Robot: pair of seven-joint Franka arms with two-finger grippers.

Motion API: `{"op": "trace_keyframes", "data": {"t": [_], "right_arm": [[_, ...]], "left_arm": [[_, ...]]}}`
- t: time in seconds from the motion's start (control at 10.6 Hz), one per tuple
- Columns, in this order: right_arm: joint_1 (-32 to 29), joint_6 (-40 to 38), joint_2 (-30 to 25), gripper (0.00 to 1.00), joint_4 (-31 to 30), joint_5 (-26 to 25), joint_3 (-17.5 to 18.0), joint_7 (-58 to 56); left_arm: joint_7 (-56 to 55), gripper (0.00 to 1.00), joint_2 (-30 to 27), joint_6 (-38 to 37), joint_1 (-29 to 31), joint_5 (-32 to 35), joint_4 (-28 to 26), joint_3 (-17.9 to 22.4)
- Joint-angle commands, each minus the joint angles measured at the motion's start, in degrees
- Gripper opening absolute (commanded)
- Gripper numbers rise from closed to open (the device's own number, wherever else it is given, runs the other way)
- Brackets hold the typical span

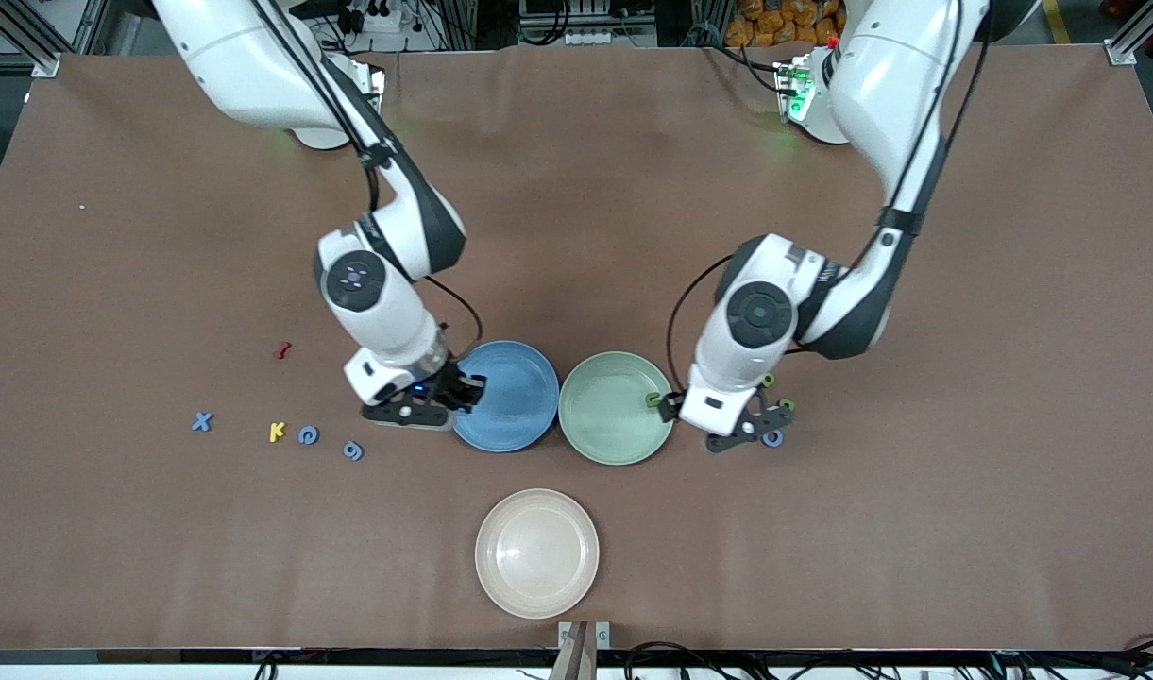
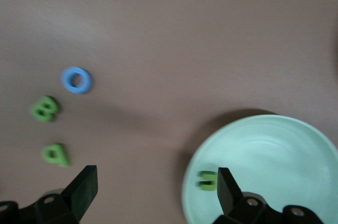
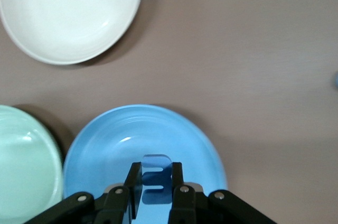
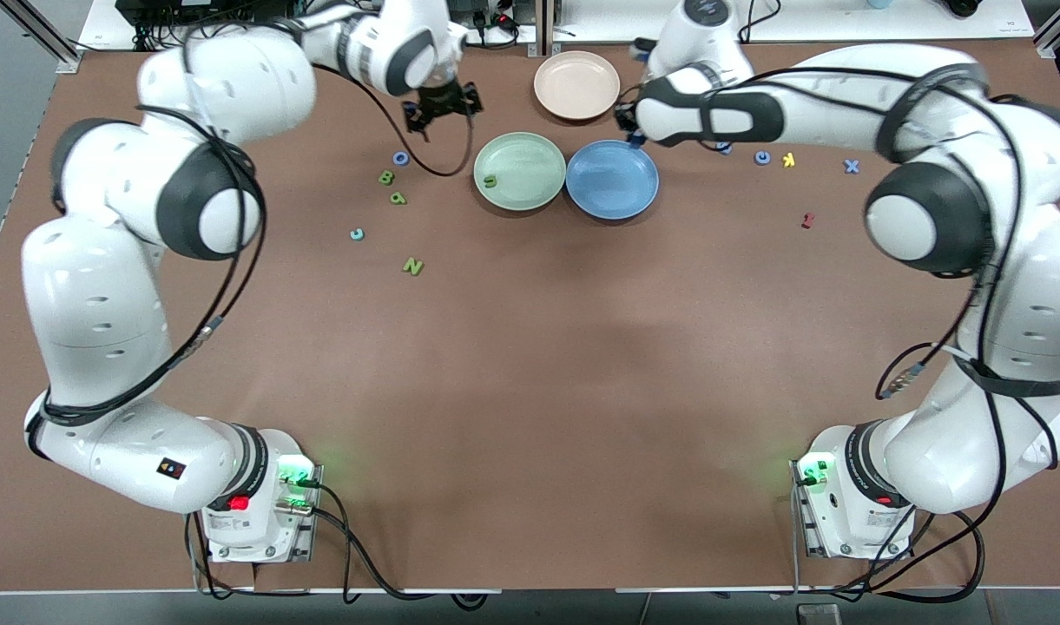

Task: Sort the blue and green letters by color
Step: 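Release both letters onto their plates and move both grippers back to letters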

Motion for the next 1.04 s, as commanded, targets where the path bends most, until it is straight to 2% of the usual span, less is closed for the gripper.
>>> {"op": "trace_keyframes", "data": {"t": [0.0,0.09,0.19,0.38,0.47,0.66,0.76,0.95], "right_arm": [[4.5,-0.3,6.3,0.01,6.7,0.0,-0.8,0.7],[5.0,-0.5,6.2,0.44,6.6,0.1,-1.0,1.1],[5.0,-0.9,5.8,0.99,6.3,-0.4,-1.0,3.0],[3.9,-3.6,4.5,1.0,6.2,-0.6,-1.2,2.5],[2.1,-6.6,2.9,1.0,6.2,-0.7,-1.5,0.8],[-3.5,-14.3,-0.3,1.0,6.5,-0.6,-2.9,-5.2],[-6.9,-14.9,-1.6,1.0,6.5,-0.4,-4.2,-8.9],[-15.8,-16.3,-2.6,1.0,6.4,-0.3,-4.1,-19.1]], "left_arm": [[11.6,1.0,-4.3,-4.9,5.6,1.3,-5.9,-0.3],[14.1,1.0,-5.8,-4.4,7.4,1.3,-8.8,-0.4],[14.1,1.0,-7.9,-1.9,8.2,1.3,-13.0,-0.4],[13.6,1.0,-11.1,7.1,10.2,0.6,-22.9,-0.4],[13.5,1.0,-11.1,8.7,10.8,0.5,-24.6,-0.5],[9.8,1.0,-10.0,9.1,10.4,0.5,-25.4,-0.4],[7.2,1.0,-9.6,9.2,10.0,0.5,-25.4,-0.4],[4.0,0.96,-8.5,9.2,9.8,0.5,-25.4,-0.5]]}}
